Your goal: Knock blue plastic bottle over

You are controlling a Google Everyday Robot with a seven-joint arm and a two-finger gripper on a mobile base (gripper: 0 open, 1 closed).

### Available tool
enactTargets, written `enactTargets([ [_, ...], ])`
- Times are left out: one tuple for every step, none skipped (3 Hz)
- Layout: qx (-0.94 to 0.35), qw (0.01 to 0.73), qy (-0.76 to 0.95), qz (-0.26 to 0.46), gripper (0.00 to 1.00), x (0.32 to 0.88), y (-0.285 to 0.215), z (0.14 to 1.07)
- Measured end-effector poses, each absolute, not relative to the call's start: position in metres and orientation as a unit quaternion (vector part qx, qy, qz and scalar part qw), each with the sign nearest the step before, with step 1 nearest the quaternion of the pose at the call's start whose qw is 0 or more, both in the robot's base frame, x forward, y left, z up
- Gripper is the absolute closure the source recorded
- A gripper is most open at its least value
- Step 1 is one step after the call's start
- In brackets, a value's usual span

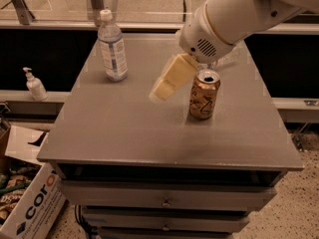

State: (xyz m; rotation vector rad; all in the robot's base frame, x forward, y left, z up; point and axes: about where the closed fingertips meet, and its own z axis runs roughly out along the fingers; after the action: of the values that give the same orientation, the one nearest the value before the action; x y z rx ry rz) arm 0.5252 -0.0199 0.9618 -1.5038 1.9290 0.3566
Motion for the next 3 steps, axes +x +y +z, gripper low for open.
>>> enactTargets([
  [-0.551, 0.357, 0.739, 0.149, 0.0, 0.547, -0.001, 0.95],
  [-0.536, 0.375, 0.74, 0.156, 0.0, 0.561, 0.009, 0.945],
  [-0.517, 0.394, 0.743, 0.163, 0.0, 0.589, 0.026, 0.943],
])
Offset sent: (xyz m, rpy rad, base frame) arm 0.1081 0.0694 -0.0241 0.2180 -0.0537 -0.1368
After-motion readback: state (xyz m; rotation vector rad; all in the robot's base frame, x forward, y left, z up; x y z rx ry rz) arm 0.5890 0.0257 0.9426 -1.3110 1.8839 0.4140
